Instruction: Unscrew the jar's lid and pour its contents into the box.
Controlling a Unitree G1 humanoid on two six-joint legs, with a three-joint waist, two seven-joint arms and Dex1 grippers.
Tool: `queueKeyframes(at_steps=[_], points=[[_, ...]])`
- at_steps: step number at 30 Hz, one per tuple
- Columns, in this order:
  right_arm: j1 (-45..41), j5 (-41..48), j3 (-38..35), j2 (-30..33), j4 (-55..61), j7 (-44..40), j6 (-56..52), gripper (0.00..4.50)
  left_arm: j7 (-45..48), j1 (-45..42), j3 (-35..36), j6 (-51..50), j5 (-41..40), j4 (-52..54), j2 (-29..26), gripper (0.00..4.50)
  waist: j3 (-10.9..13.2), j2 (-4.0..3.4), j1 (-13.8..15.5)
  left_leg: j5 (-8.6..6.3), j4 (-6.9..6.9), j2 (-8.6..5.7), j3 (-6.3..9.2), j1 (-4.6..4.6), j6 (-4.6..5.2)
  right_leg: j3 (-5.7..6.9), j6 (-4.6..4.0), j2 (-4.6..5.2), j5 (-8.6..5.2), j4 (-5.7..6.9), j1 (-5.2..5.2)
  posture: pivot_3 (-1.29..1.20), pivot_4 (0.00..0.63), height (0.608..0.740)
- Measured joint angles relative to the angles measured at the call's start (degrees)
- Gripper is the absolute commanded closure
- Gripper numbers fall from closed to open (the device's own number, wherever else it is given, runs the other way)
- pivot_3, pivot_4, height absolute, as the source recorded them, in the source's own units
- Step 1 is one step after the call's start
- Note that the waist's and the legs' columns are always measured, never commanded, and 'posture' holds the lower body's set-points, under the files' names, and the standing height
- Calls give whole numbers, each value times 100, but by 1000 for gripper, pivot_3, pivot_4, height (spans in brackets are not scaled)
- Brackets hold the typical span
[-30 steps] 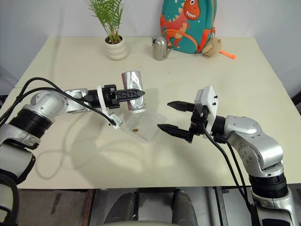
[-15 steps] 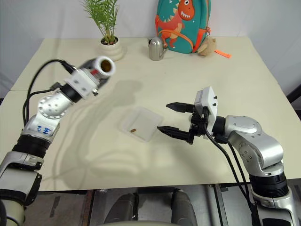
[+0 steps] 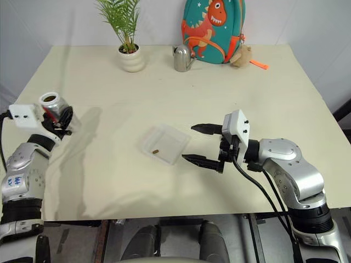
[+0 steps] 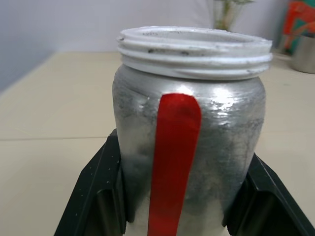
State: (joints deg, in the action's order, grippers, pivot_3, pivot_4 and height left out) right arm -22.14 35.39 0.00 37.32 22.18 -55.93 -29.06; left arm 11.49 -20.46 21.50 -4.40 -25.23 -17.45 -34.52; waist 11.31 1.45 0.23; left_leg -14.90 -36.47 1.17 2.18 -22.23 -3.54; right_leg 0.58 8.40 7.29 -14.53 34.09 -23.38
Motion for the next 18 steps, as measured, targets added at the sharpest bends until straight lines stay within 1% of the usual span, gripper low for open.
queueKeyframes(at_steps=[4, 6, 7, 10, 12, 15, 18], points=[[-16, -21, 31, -44, 0, 13, 0, 25, 211, 123, 39, 400, 181, -497, 184, 2569, -6, 11, -17, 1, 0, 0, 0, 1, -1, 0, -4, -1, 4, 0, 0, 0, 150, 740], [-66, -35, 108, -76, -4, 18, 0, 0, 307, 163, 71, 631, 236, -634, 285, 1845, -9, 15, -23, 1, 0, 1, 0, 1, -1, 1, -5, -1, 5, 1, 0, 0, 150, 740], [-112, -47, 147, -87, -5, 19, 0, 0, 371, 171, 75, 704, 253, -676, 301, 1675, -9, 15, -23, 1, 0, 1, 0, 2, -1, 0, -5, 0, 5, 1, 0, 0, 150, 740], [-163, -76, 178, -117, -17, 20, 1, 0, 501, 235, 112, 834, 270, -800, 338, 650, -11, 19, -25, 1, 1, 1, 0, 2, -1, 0, -5, 0, 5, -1, 0, 0, 150, 740], [-164, -89, 182, -124, -23, 20, 2, 0, 539, 322, 114, 873, 302, -825, 338, 54, -12, 20, -26, 1, 4, 1, 0, 1, -1, 0, -5, 0, 5, -3, -1, 0, 150, 740], [-192, -100, 194, -161, -43, 15, 15, 0, 562, 429, 177, 901, 349, -796, 308, 20, -12, 20, -36, 0, 7, 2, 0, 2, -1, 1, -6, -1, 5, -4, -2, 0, 150, 740], [-203, -121, 199, -164, -94, -23, 42, 0, 647, 684, 280, 868, 376, -691, 147, 20, -13, 21, -49, 0, 15, 3, -2, 4, -1, 1, -6, -1, 5, -5, -4, 0, 150, 740]])
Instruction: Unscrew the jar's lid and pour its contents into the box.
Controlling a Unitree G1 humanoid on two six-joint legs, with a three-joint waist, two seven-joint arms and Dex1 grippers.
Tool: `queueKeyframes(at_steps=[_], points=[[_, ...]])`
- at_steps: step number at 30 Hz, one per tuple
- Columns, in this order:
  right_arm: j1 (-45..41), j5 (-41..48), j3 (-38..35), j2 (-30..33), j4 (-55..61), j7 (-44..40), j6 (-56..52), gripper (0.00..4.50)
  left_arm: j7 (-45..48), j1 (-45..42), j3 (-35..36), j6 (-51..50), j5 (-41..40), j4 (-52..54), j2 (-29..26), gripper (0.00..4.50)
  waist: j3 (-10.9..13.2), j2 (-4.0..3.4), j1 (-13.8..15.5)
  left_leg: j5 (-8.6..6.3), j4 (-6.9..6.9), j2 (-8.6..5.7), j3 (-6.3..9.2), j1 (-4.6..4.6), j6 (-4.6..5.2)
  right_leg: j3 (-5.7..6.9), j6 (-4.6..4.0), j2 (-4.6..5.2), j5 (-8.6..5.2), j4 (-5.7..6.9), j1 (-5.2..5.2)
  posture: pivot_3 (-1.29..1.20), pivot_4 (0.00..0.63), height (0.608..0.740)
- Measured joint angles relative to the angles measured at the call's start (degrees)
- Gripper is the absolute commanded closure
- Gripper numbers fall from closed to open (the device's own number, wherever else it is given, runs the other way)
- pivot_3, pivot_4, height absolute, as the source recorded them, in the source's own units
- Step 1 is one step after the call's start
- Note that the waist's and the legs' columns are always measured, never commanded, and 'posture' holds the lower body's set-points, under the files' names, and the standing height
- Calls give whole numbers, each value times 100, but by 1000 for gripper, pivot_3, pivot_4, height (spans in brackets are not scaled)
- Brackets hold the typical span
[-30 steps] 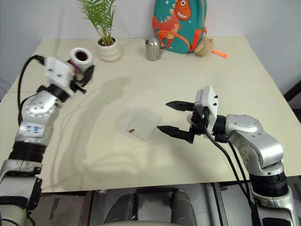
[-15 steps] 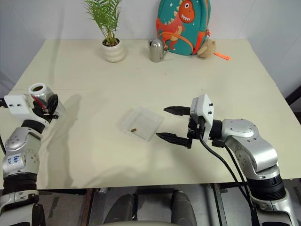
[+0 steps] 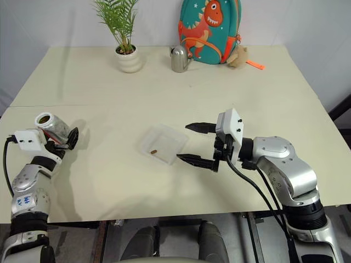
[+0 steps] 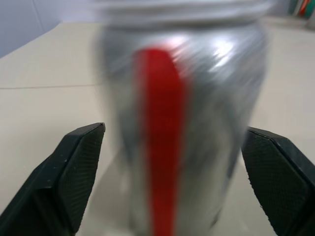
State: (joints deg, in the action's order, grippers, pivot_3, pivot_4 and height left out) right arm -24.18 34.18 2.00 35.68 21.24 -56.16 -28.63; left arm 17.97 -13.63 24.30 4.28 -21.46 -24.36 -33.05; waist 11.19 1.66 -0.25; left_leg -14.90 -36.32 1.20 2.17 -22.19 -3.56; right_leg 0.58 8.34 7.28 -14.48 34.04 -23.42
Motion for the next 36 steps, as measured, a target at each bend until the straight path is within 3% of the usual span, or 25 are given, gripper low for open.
queueKeyframes(at_steps=[8, 16, 20, 26, 36], points=[[12, -79, -18, 119, -162, -320, 160, 0, 932, 1229, 401, -143, 31, 825, -1017, 20, -1, 2, 4, -2, 16, 4, -5, 1, -2, 3, -12, 1, -7, -12, -4, 0, 150, 740], [12, -377, -77, 653, -831, -926, 700, 0, 2232, 2101, 738, 573, 293, 773, -1929, 20, -1, 2, 11, -13, 19, 31, -18, 1, -14, 19, -57, -9, -25, -23, -8, 0, 150, 740], [29, -467, -221, 917, -1135, -1172, 887, 0, 2882, 2282, 867, 765, 165, 1315, -2047, 20, 0, -1, 16, -18, 24, 41, -24, 1, -19, 19, -55, -15, -23, -22, -13, 0, 150, 740], [81, -529, -505, 1240, -1471, -1387, 1049, 0, 3771, 2028, 76, 191, -536, 2993, -2002, 20, 1, -4, 15, -22, 22, 48, -31, 6, -19, 12, -45, -28, -18, -20, -13, 0, 150, 740], [242, -531, -750, 1381, -1445, -1416, 1069, 0, 4219, 867, -706, -284, -516, 3010, -1934, 20, 2, -6, -3, -23, 20, 73, -32, 10, -19, -3, -52, -62, -13, -18, -15, 0, 150, 740]])
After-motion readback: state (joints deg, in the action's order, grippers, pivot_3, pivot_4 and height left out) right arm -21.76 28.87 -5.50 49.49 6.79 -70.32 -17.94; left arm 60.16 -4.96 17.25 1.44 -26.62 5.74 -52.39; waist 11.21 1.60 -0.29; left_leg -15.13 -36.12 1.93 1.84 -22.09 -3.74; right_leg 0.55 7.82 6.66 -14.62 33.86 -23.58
